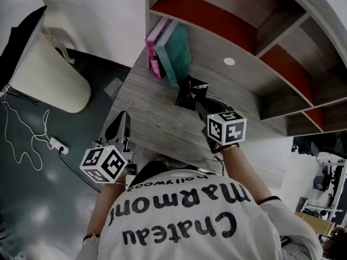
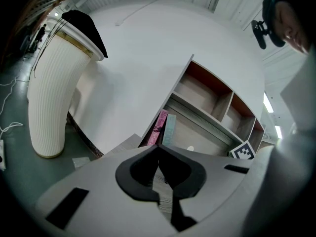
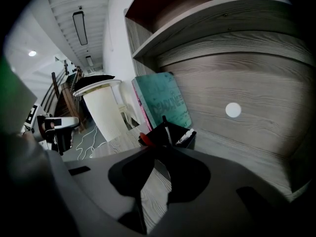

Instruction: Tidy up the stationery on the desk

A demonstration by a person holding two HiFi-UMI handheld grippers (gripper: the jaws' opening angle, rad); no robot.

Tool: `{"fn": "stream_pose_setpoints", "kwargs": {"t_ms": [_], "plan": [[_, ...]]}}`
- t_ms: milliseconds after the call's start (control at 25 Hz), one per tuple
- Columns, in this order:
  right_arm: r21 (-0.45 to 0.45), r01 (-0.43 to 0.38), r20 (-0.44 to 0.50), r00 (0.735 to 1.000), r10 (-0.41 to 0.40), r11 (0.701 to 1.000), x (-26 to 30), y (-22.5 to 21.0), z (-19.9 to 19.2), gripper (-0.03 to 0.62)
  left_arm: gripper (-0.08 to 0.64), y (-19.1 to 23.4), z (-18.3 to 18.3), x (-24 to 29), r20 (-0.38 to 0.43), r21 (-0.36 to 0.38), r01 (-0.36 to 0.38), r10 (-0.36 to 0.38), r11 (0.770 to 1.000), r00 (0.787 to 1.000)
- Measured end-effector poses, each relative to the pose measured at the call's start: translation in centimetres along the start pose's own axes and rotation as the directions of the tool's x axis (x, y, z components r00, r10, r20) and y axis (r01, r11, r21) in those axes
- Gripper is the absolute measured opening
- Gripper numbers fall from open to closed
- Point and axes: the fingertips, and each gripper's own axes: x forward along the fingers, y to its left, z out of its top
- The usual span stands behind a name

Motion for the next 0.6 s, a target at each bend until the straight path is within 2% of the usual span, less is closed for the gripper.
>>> {"fn": "stream_pose_setpoints", "kwargs": {"t_ms": [600], "plan": [[0.007,-0.009,0.033,0.999,0.008,1.0,0.05,0.08,-0.04,0.091,0.015,0.42,0.17,-0.51,-0.003,0.006,-0.007,0.007,1.0,1.0]]}}
